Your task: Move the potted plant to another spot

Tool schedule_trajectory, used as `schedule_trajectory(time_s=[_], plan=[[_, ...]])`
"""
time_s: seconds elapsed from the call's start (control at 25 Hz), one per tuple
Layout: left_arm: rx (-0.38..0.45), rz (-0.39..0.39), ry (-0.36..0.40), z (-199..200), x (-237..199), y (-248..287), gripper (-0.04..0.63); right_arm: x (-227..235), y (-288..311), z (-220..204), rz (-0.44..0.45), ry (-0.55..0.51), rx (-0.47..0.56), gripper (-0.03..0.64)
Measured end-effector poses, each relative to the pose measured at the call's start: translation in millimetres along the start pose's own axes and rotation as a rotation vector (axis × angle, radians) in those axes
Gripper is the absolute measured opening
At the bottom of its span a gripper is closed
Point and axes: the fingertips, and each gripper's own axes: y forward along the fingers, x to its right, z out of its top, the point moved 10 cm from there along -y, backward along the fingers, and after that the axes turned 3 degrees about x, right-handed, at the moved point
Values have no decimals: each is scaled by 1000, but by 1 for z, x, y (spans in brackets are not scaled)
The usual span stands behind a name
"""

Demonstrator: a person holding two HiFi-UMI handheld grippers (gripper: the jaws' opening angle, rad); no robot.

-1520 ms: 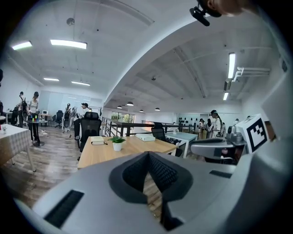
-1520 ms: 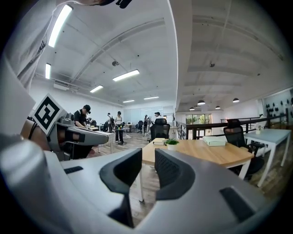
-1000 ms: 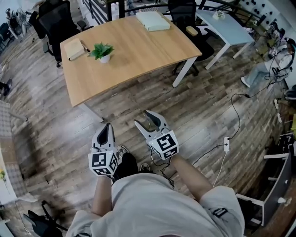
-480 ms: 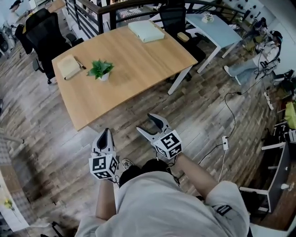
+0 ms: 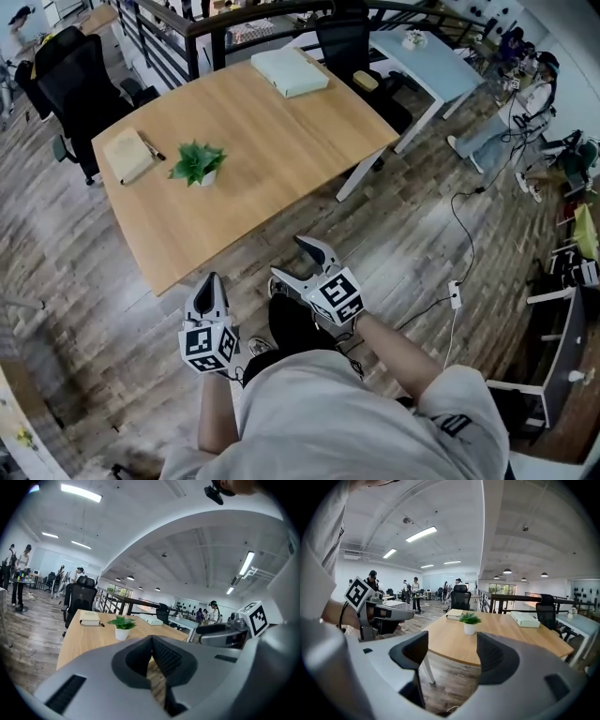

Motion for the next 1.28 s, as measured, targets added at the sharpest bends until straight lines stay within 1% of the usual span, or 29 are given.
schedule_trajectory(time_s=[0.2,0.44,0.56,0.72,0.96,1.16,1.28], plan=[[-17,39,23,17,-20,52,12,48,50,9,36,-13,20,342],[-74,111,66,30,-40,120,12,111,101,14,81,-71,-6,373],[-105,158,49,29,-41,144,12,139,115,10,119,-88,-17,389],[-158,197,37,23,-46,167,12,168,140,-6,173,-107,-67,411],[-243,251,7,5,-60,182,12,186,183,-26,238,-91,-85,423],[-276,293,-30,-11,-82,198,12,188,226,-41,254,-127,-123,425],[-293,309,-58,-18,-95,204,12,183,247,-51,270,-124,-155,425]])
